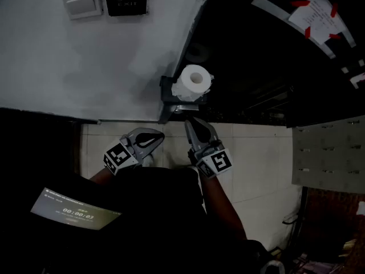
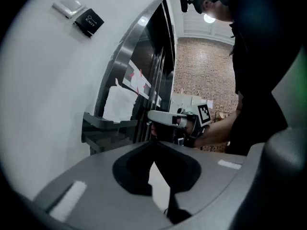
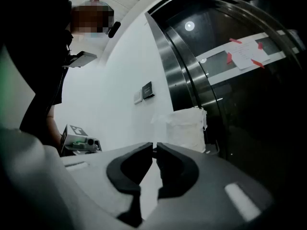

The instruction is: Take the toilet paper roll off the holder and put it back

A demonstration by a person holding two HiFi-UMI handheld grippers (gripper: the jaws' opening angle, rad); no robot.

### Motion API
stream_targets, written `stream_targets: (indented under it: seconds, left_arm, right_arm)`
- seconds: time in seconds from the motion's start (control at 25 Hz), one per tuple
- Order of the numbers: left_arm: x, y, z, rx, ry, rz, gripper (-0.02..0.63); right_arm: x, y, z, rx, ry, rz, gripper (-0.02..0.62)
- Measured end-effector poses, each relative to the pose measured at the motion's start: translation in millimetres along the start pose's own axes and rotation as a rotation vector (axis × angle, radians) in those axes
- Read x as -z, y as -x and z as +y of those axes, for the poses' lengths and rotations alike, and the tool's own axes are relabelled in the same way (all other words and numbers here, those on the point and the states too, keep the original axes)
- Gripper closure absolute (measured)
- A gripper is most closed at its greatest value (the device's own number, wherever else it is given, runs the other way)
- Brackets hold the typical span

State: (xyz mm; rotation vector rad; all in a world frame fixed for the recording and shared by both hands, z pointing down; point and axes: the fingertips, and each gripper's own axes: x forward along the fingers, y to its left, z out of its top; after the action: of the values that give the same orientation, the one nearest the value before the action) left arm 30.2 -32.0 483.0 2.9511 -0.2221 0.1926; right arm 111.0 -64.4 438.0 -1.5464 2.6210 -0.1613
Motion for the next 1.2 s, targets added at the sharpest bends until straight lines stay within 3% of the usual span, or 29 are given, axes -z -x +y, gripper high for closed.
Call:
stream_targets:
  seconds: [0.2,0.32,0.44,0.6,0.8,1.2]
  left_arm:
    - [2.4,1.6,0.6,-0.006,0.005,0.001,0.603]
    - [5.2,4.2,1.0,-0.015,0.009,0.003,0.603]
    - [6.5,7.6,2.7,-0.026,0.014,0.004,0.603]
    - [6.8,10.9,4.8,-0.035,0.019,0.004,0.603]
    - [5.6,10.2,4.6,-0.028,0.016,0.003,0.603]
    - [6.9,8.0,9.5,-0.019,0.019,0.006,0.603]
  right_arm:
    - [-12.8,-11.4,-18.0,0.062,0.028,-0.021,0.528]
    - [-15.4,-17.7,-29.3,0.104,0.010,-0.027,0.419]
    - [-20.3,-23.5,-40.8,0.155,0.011,-0.032,0.270]
    - [-26.8,-35.2,-51.7,0.192,0.007,-0.039,0.146]
    - [-37.8,-53.2,-58.3,0.224,0.022,-0.020,0.114]
    - [-36.4,-80.0,-72.1,0.269,0.039,0.058,0.110]
